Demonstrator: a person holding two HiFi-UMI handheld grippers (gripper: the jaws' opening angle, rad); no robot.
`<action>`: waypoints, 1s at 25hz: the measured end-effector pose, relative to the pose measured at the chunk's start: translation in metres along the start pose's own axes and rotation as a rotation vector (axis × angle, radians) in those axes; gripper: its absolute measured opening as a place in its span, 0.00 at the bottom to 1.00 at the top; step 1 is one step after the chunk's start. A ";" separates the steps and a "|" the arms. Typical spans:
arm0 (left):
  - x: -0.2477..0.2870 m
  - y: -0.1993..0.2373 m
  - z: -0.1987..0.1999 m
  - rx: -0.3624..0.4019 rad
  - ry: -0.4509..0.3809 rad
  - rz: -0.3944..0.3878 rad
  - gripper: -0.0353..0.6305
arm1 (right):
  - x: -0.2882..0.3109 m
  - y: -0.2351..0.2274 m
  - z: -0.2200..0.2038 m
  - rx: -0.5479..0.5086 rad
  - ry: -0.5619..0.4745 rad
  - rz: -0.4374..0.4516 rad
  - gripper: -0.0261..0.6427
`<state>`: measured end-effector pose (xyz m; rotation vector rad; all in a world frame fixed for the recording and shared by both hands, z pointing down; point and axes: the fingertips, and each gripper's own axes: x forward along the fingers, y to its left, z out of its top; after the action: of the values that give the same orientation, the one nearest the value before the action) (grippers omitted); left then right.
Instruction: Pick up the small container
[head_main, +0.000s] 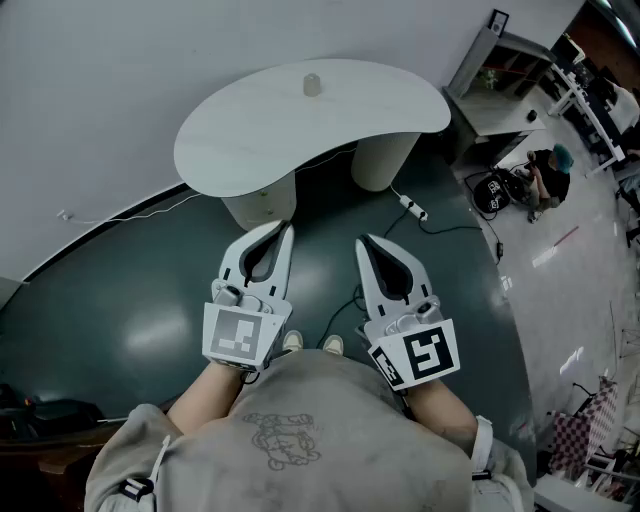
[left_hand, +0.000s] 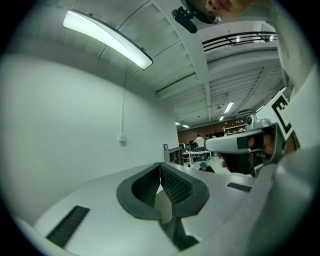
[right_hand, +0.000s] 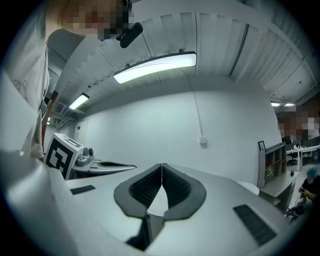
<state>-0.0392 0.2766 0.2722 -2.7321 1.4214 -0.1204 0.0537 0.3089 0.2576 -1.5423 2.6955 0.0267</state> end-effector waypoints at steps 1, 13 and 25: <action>0.000 -0.001 0.000 0.000 0.001 0.000 0.08 | -0.001 -0.001 0.000 -0.001 0.000 -0.001 0.08; 0.007 -0.015 0.000 0.006 0.010 -0.005 0.08 | -0.008 -0.010 0.000 0.002 -0.003 0.013 0.08; 0.021 -0.033 -0.001 0.015 0.025 0.022 0.08 | -0.018 -0.034 -0.003 0.007 -0.006 0.033 0.08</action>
<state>-0.0009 0.2784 0.2770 -2.7118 1.4506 -0.1642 0.0926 0.3071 0.2610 -1.4937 2.7134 0.0233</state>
